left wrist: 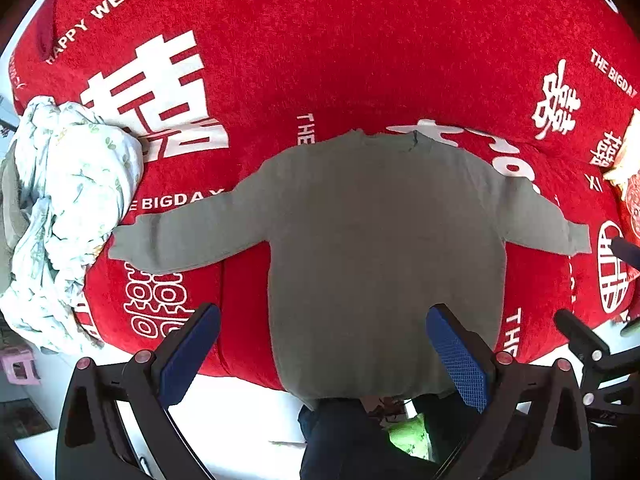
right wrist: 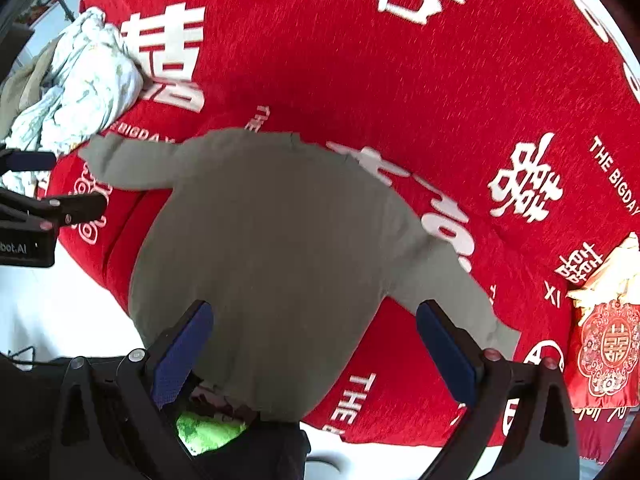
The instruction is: Fold small clothes
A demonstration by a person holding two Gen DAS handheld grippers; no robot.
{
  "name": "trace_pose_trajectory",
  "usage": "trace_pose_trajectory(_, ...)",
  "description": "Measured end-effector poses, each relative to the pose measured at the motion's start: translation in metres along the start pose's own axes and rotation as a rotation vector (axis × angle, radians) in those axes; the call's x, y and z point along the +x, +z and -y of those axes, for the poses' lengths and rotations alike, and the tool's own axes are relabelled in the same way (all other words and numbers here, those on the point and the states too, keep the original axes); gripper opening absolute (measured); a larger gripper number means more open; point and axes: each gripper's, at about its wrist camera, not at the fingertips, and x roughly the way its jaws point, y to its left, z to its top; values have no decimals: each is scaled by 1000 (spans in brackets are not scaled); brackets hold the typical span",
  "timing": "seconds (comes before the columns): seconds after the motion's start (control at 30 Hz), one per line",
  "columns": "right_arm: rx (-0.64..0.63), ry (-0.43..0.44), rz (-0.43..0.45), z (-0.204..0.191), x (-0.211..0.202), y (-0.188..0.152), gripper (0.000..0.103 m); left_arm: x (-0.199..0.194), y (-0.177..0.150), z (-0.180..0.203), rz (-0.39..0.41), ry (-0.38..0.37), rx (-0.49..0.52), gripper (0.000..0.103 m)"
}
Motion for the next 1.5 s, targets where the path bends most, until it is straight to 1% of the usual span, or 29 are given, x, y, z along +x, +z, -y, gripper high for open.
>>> trace_pose_trajectory(0.1, 37, -12, 27, 9, -2, 6, 102, -2, 4, -4, 5, -29, -32, 103)
trace_pose_trajectory(0.17, 63, -20, 33, 16, -1, 8, 102, -3, 6, -2, 7, -44, -30, 103)
trace_pose_trajectory(0.33, 96, -24, 73, 32, -5, 11, 102, -9, 7, 7, 64, -35, -16, 103)
trace_pose_trajectory(0.4, 108, -15, 76, 37, -5, 11, 102, -6, 9, 9, 59, -42, -11, 103)
trace_pose_trajectory(0.53, 130, 11, 62, 46, 3, 11, 102, 0, 10, 11, 63, -62, -41, 103)
trace_pose_trajectory(0.7, 126, 14, 72, 52, 4, 11, 102, 13, 12, 16, 10, -62, -66, 103)
trace_pose_trajectory(0.8, 127, 12, 81, 57, 3, 12, 102, 11, 14, 21, 16, -72, -73, 103)
trace_pose_trajectory(0.93, 136, 17, 90, 65, 2, 11, 102, 8, 18, 34, 28, -40, -45, 103)
trace_pose_trajectory(1.27, 172, 37, 121, 97, 0, -1, 102, 2, 24, 72, 30, 5, 10, 103)
trace_pose_trajectory(1.5, 229, 55, 116, 126, 10, -17, 102, 8, 24, 101, 3, 26, 49, 103)
